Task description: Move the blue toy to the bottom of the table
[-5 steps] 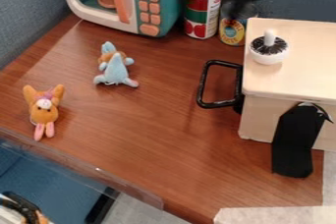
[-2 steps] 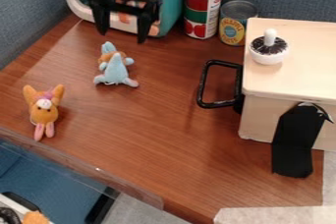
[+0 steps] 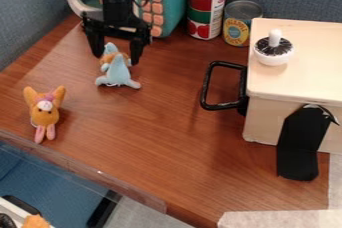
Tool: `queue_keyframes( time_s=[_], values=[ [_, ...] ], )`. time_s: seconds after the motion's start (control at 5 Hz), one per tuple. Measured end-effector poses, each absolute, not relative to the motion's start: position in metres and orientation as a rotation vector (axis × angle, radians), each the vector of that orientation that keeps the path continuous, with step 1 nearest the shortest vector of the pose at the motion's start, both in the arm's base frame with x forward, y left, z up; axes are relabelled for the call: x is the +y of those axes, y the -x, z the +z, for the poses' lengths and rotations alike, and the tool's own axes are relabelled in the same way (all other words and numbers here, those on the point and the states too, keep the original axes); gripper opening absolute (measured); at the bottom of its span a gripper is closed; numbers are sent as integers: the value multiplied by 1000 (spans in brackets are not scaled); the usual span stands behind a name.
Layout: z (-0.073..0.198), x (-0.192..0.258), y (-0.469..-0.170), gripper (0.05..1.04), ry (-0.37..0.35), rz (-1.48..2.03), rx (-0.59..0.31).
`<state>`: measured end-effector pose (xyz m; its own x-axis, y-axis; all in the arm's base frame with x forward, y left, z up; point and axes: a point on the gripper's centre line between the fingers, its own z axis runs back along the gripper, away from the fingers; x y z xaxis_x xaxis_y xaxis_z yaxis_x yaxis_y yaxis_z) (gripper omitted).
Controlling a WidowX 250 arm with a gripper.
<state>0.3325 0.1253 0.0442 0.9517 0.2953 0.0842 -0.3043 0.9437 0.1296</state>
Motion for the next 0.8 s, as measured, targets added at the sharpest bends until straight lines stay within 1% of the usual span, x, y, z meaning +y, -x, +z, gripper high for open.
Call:
queue_keyframes(
  time_s=[0.2, 0.4, 0.6, 0.8],
  values=[
    [30, 125, -336, 1001, -140, 315, -32],
    [21, 132, -344, 1001, -160, 321, -19],
    [25, 137, -352, 948, -151, 352, -55],
    [25, 141, -351, 658, -152, 375, -59]
  ],
)
